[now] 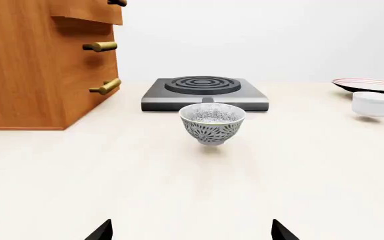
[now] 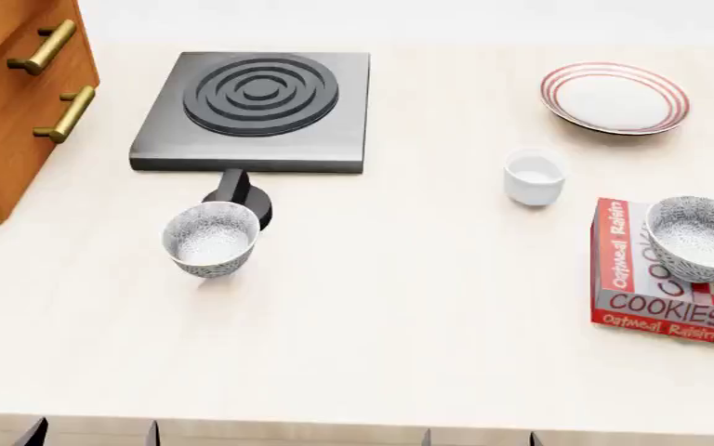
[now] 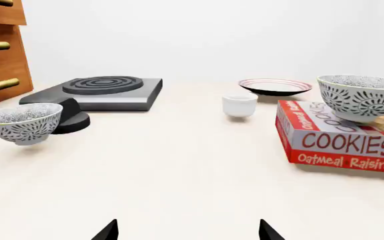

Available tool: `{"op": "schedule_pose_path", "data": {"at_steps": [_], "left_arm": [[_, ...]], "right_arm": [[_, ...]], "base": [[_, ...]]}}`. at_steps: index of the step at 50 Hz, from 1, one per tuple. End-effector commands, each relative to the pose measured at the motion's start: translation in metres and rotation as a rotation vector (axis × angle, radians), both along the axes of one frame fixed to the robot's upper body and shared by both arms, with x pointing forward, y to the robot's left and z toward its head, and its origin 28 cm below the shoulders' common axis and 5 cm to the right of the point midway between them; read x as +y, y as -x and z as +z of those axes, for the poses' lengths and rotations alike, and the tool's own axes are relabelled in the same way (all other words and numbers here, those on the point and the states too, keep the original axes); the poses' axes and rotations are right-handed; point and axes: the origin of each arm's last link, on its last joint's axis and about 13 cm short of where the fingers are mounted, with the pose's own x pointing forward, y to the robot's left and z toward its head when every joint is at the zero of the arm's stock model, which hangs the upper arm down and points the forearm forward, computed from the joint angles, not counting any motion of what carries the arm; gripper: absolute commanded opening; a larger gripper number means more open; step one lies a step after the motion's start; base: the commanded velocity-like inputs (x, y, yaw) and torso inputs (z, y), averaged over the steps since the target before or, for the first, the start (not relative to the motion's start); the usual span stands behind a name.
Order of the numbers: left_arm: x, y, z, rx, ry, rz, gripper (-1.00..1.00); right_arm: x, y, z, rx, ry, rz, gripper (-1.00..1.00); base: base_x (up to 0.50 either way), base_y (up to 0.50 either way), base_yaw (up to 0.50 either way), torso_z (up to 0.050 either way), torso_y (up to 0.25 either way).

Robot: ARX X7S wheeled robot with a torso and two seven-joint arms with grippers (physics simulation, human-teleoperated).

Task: Pick the akita bowl on the cookies box and place it on the plate.

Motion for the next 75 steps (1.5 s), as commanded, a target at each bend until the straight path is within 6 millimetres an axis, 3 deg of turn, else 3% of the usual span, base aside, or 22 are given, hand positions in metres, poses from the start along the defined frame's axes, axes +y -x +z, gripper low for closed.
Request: {"op": "schedule_pose_path", "data": {"at_steps": [1, 13, 26, 31, 43, 59, 75], "left_arm": [[0.0, 0.0, -0.001, 0.004, 0.004, -0.002, 1.0], [-0.002, 0.002, 0.007, 0.004, -0.04, -0.003, 1.0], [-0.003, 0.009, 0.044, -0.062, -0.012, -0.019, 1.0], [0.0, 0.016, 0.07, -0.131, 0.011, -0.019, 1.0], [0.0, 0.036, 0.117, -0.254, -0.001, -0.035, 1.0], [0.0, 0.038, 0.123, -0.272, 0.002, -0.037, 1.0], [0.0, 0.038, 0.124, -0.268, 0.009, -0.045, 1.0]], "right_arm": [[0.0, 0.0, 0.0, 0.004, 0.004, -0.001, 1.0], [0.0, 0.001, 0.007, -0.017, 0.003, -0.013, 1.0], [-0.003, 0.01, 0.072, -0.191, -0.008, -0.011, 1.0], [-0.001, 0.017, 0.098, -0.263, -0.005, 0.005, 1.0], [0.003, 0.032, 0.138, -0.394, -0.008, 0.029, 1.0], [0.004, 0.034, 0.145, -0.422, -0.009, 0.028, 1.0], [0.005, 0.037, 0.15, -0.434, -0.012, 0.038, 1.0]], "base": [[0.0, 0.0, 0.0, 0.0, 0.0], [0.0, 0.0, 0.0, 0.0, 0.0], [0.0, 0.0, 0.0, 0.0, 0.0], [0.0, 0.0, 0.0, 0.0, 0.0], [0.0, 0.0, 0.0, 0.0, 0.0], [0.01, 0.0, 0.0, 0.0, 0.0], [0.49, 0.0, 0.0, 0.0, 0.0]]}}
